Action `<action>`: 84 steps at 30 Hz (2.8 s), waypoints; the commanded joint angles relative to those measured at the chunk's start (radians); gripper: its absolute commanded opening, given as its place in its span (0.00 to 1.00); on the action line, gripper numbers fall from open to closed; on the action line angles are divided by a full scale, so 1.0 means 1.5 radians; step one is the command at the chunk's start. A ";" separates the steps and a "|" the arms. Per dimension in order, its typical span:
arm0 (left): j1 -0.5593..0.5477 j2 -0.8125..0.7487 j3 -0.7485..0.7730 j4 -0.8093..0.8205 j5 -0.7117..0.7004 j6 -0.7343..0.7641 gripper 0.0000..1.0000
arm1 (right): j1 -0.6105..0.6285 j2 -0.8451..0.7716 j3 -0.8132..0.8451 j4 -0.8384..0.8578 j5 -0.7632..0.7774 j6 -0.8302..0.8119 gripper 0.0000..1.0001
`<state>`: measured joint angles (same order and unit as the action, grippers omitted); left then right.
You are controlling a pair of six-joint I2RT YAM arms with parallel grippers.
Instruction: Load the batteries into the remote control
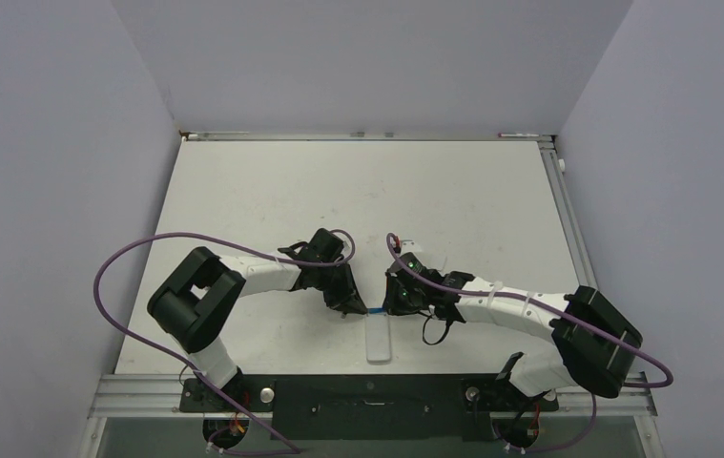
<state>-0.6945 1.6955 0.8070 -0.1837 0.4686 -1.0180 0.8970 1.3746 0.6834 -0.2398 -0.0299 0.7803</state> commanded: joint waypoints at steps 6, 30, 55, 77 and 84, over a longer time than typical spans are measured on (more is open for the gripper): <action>-0.003 -0.025 -0.003 0.021 0.003 -0.006 0.04 | -0.003 0.010 0.023 0.017 0.018 0.009 0.09; -0.003 -0.020 -0.003 0.030 0.009 -0.006 0.03 | -0.002 0.034 0.038 0.022 0.007 0.003 0.09; -0.003 -0.024 0.001 0.027 0.008 -0.008 0.04 | 0.013 0.075 0.053 0.021 -0.033 -0.019 0.09; 0.000 -0.021 0.002 0.033 0.017 0.000 0.03 | 0.077 0.167 0.135 -0.083 0.009 -0.066 0.09; 0.003 -0.018 -0.002 0.040 0.021 0.000 0.03 | 0.093 0.192 0.153 -0.117 0.044 -0.075 0.09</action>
<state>-0.6910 1.6867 0.8001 -0.2119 0.4812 -1.0168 0.9897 1.5963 0.9054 -0.4061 0.0803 0.6582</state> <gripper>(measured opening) 0.037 0.087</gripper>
